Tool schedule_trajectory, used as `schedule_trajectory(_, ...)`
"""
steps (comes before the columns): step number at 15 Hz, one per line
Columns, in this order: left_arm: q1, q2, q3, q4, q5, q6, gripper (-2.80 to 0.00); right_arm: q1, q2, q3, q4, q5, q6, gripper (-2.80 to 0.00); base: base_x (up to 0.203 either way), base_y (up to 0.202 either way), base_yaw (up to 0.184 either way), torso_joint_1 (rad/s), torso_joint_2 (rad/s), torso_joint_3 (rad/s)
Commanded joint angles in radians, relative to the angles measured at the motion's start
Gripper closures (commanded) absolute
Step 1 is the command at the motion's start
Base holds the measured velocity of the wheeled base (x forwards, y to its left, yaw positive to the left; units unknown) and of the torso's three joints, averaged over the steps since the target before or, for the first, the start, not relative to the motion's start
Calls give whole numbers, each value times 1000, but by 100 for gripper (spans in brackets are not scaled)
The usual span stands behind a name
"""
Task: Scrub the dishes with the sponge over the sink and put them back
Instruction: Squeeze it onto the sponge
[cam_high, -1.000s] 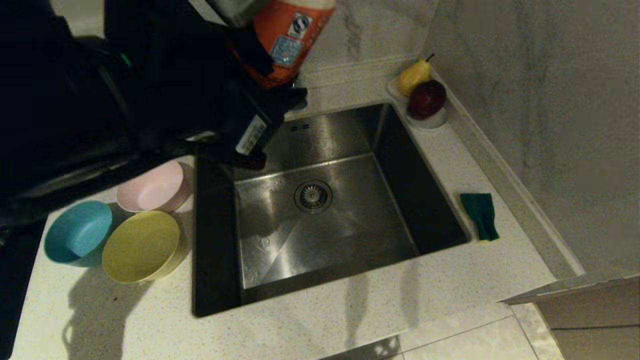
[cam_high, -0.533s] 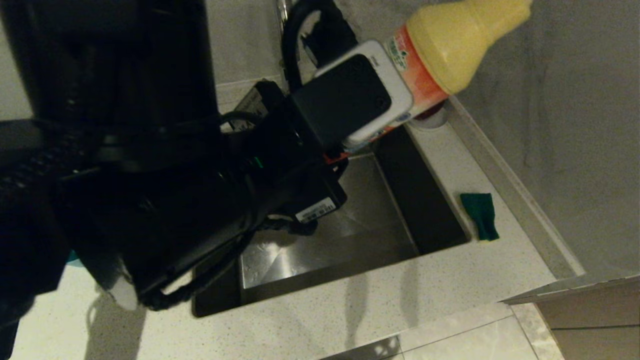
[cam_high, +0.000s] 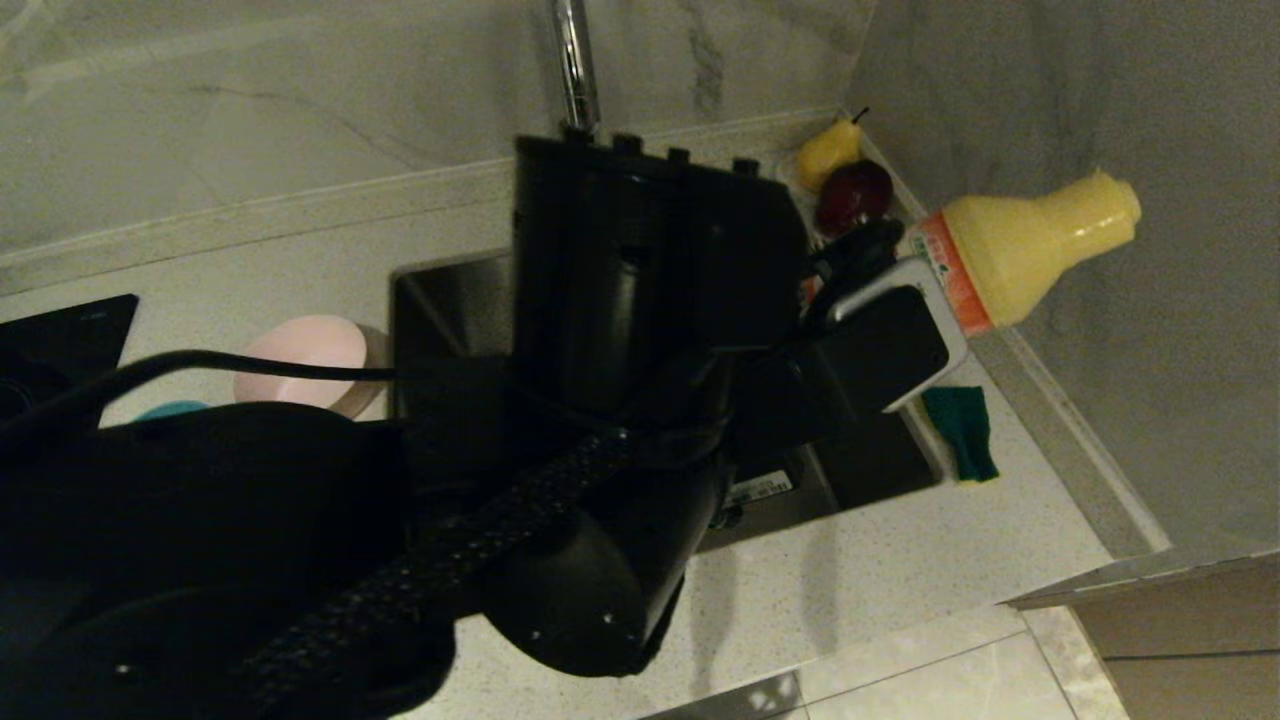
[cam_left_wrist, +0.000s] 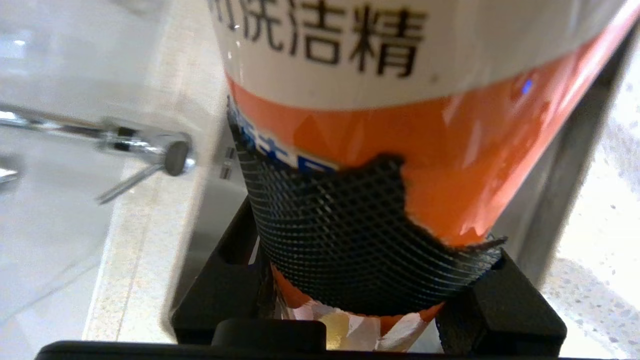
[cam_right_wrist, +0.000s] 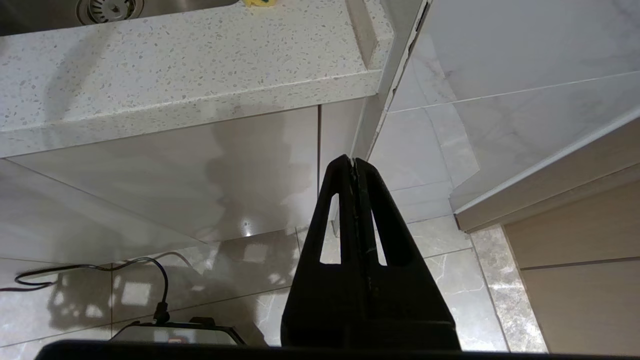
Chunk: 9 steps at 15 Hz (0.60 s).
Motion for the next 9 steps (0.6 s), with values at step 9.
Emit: schedule_trajectory(9,-6,266,-129,16,130,47,0,0,0,1,0,-1,1,0,0,0,0,0,0,0)
